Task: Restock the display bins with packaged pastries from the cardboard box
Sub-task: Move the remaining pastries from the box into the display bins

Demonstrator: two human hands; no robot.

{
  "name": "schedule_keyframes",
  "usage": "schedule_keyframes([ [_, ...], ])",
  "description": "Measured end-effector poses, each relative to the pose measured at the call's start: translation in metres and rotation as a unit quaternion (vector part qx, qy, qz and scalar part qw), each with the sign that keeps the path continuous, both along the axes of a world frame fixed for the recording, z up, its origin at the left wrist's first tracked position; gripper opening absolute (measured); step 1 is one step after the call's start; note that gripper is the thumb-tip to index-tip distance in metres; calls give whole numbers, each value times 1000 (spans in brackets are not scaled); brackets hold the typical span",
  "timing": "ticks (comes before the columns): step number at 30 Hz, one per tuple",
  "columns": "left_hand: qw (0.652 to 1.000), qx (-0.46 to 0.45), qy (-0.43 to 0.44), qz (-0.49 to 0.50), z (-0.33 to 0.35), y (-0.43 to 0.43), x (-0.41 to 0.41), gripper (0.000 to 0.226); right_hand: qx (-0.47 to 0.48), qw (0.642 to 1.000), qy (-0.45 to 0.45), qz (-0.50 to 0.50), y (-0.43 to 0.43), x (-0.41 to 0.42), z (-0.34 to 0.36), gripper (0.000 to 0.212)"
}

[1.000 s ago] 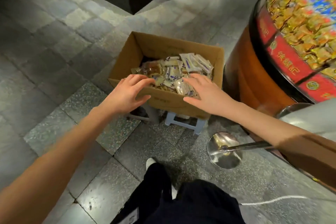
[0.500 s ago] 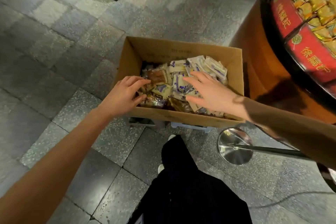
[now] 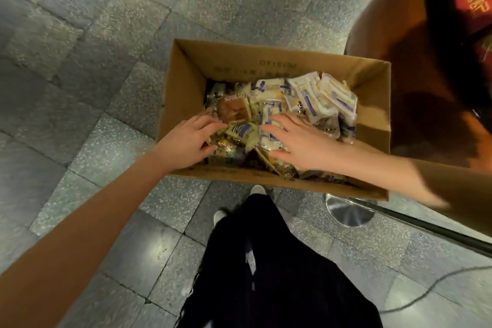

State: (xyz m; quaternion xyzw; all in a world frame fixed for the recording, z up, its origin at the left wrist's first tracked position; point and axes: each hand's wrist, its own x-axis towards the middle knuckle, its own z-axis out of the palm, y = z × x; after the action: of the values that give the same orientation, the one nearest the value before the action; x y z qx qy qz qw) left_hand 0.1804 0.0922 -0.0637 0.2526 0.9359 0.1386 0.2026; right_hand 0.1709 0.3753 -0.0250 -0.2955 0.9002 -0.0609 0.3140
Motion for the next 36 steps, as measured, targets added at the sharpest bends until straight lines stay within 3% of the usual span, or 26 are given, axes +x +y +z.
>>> schedule_keyframes([
  [9,995,-29,-64,-77,-66,-18,-28,55,-8,999,-7,52,-28,-17,-80,66],
  [20,995,-77,-60,-22,-130,-26,-26,65,-35,979,24,199,-51,-34,-209,67],
  [27,995,-72,-74,1,-165,-33,-19,70,-16,938,48,343,-73,-49,-263,81],
  [36,985,-114,-126,-2,-195,-32,-13,72,44,887,124,442,-89,-48,-307,74],
])
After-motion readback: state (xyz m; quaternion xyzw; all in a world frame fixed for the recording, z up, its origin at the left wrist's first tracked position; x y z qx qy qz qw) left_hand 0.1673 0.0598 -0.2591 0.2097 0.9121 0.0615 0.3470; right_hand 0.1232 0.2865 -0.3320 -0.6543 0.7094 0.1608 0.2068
